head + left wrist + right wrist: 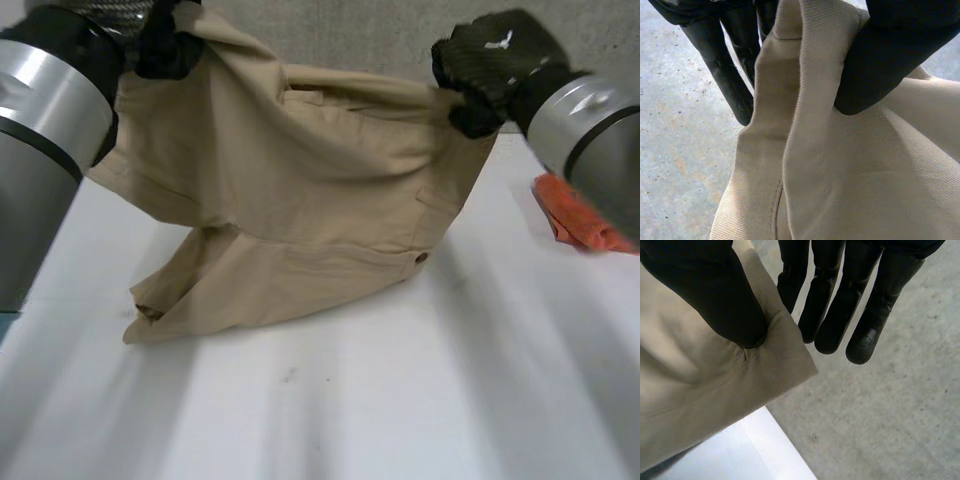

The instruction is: Fold the laundry.

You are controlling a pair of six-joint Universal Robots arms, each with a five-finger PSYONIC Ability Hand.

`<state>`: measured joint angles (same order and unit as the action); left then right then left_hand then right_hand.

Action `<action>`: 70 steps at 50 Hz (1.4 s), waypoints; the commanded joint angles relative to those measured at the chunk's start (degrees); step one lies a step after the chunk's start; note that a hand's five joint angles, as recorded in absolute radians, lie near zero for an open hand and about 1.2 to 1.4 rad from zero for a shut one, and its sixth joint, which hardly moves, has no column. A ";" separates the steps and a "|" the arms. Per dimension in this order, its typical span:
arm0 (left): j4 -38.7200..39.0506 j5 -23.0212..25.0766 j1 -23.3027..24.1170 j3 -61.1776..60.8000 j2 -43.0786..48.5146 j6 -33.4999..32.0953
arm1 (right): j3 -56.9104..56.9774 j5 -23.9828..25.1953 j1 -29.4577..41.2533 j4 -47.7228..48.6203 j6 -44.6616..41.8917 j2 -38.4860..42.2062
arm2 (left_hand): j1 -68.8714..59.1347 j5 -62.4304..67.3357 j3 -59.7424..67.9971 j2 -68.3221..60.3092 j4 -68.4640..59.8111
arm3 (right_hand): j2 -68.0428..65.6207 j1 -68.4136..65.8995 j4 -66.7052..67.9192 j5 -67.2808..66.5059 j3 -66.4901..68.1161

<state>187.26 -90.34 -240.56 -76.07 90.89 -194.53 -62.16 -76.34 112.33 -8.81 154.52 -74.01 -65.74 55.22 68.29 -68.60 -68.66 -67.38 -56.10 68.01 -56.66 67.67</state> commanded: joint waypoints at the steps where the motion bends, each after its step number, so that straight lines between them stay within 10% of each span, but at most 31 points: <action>1: -4.88 -0.01 -0.18 0.22 -5.97 1.35 | 1.86 2.34 -1.84 -7.53 0.16 -8.16 | -14.26 14.78 11.71 -11.40 -11.34 | -12.62 -23.90 11.99 -13.34 12.33; 16: -5.86 0.07 -2.54 2.59 -10.48 1.35 | 11.53 2.34 -3.25 -17.29 -0.19 -8.27 | -14.26 14.78 11.71 -11.40 -11.34 | -12.62 -23.90 11.99 -13.34 12.33; 25: -4.36 0.07 -5.71 11.36 12.97 1.26 | 21.19 -1.52 -3.17 -17.21 -0.10 11.06 | -14.26 14.78 11.71 -11.40 -11.34 | -12.62 -23.90 11.99 -13.34 12.33; 34: 4.51 -0.54 -4.57 31.49 39.26 1.08 | 33.77 -16.02 -2.02 -5.01 -0.45 30.84 | -14.26 14.78 11.71 -11.40 -11.34 | -12.62 -23.90 11.99 -13.34 12.33; 39: 8.12 -0.45 -4.04 40.64 49.55 1.08 | 34.12 -17.44 -1.76 4.93 -0.45 36.12 | 45.32 -44.80 -47.87 48.18 48.24 | -12.62 -23.90 11.99 -13.34 12.33; 40: 8.47 -0.28 -3.96 40.91 50.08 1.08 | 34.21 -17.09 -1.59 6.42 -0.54 37.26 | 54.09 -53.57 -56.64 56.95 57.01 | 36.29 25.00 -36.91 35.56 -36.57; 42: 9.00 -0.01 -3.87 40.65 50.70 1.26 | 34.47 -17.08 -1.41 6.09 -0.89 38.23 | 55.74 -55.22 -58.29 58.60 58.66 | 57.38 46.10 -58.01 56.66 -57.67; 55: 9.17 -0.01 -2.11 17.56 36.04 1.00 | 25.00 -16.56 0.88 -1.82 -3.61 26.21 | 55.53 -55.00 -58.08 58.39 58.45 | 57.38 46.10 -58.01 56.66 -57.67; 70: -0.75 2.00 0.53 -23.84 9.49 0.73 | -21.41 -4.17 -2.54 -6.75 -14.77 4.14 | 26.09 -25.57 -28.64 28.95 29.01 | 54.12 42.84 -54.74 53.40 -54.40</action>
<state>191.43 -90.12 -240.76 -86.34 106.50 -193.62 -65.55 -85.57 112.43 -17.52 143.89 -62.89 -32.27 20.98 30.77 -31.12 -30.95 -12.83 -11.60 13.64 -4.07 12.42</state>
